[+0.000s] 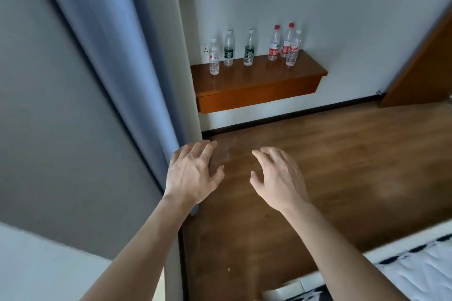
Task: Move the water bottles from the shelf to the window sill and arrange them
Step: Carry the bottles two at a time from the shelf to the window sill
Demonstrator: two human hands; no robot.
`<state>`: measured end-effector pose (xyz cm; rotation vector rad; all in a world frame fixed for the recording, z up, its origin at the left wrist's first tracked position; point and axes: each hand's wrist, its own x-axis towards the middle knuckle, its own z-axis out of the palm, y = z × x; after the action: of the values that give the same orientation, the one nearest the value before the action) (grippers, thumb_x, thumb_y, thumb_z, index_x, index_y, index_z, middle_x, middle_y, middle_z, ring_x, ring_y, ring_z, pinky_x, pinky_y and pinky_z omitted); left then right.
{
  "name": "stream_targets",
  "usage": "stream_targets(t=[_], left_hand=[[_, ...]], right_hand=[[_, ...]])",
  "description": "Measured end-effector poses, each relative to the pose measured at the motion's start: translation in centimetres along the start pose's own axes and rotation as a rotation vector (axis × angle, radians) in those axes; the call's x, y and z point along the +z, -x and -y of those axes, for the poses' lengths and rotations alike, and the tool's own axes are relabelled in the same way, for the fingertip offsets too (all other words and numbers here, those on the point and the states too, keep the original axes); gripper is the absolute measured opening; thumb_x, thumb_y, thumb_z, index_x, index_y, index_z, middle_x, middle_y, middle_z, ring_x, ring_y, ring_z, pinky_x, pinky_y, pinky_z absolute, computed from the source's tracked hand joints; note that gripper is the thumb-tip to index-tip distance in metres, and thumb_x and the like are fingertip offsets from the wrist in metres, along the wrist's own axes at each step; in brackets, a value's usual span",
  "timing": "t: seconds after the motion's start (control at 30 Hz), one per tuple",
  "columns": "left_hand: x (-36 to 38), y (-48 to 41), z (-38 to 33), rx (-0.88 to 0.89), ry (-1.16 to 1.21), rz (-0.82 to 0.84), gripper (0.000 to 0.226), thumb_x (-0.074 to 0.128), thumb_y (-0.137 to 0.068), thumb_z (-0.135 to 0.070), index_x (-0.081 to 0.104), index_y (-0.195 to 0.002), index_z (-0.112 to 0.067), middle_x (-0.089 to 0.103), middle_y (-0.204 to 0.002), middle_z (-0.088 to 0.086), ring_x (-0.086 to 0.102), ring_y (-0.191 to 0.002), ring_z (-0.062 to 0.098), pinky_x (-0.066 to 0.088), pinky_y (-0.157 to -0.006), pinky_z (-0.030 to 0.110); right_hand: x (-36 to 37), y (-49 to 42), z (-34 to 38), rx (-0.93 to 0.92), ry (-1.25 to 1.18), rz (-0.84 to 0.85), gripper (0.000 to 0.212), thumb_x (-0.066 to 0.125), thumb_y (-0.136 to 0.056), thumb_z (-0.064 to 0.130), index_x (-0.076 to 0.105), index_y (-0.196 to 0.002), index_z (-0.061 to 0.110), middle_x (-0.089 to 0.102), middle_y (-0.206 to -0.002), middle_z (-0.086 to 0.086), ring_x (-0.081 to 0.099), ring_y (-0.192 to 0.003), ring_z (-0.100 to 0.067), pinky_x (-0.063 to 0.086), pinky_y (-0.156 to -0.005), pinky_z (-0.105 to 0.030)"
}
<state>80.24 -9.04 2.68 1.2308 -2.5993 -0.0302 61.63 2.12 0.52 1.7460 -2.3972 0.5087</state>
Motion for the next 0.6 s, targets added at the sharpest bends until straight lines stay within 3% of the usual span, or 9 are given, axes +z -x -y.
stream_targets(t=[0.27,0.6], left_hand=[[3.1,-9.4,0.4,0.039,0.046,-0.005,0.059,0.051,-0.089,-0.054,0.048,-0.140,-0.026,0.058,-0.138,-0.002,0.051,-0.128,0.025,0.044,-0.105,0.050],[8.7,-28.9,-1.6,0.025,0.015,0.044,0.062,0.042,-0.091,-0.063,0.037,-0.146,-0.034,0.044,-0.151,-0.008,0.039,-0.140,0.019,0.033,-0.116,0.047]], right_hand=[[2.1,-7.3,-3.1,0.032,0.035,0.017,0.046,0.066,-0.085,0.034,0.063,-0.128,0.018,0.063,-0.126,-0.005,0.059,-0.117,-0.024,0.049,-0.103,-0.038],[6.6,-24.2,-12.6,0.094,0.005,0.071,0.053,0.066,-0.089,0.046,0.056,-0.137,0.026,0.059,-0.139,-0.001,0.051,-0.133,-0.020,0.040,-0.113,-0.038]])
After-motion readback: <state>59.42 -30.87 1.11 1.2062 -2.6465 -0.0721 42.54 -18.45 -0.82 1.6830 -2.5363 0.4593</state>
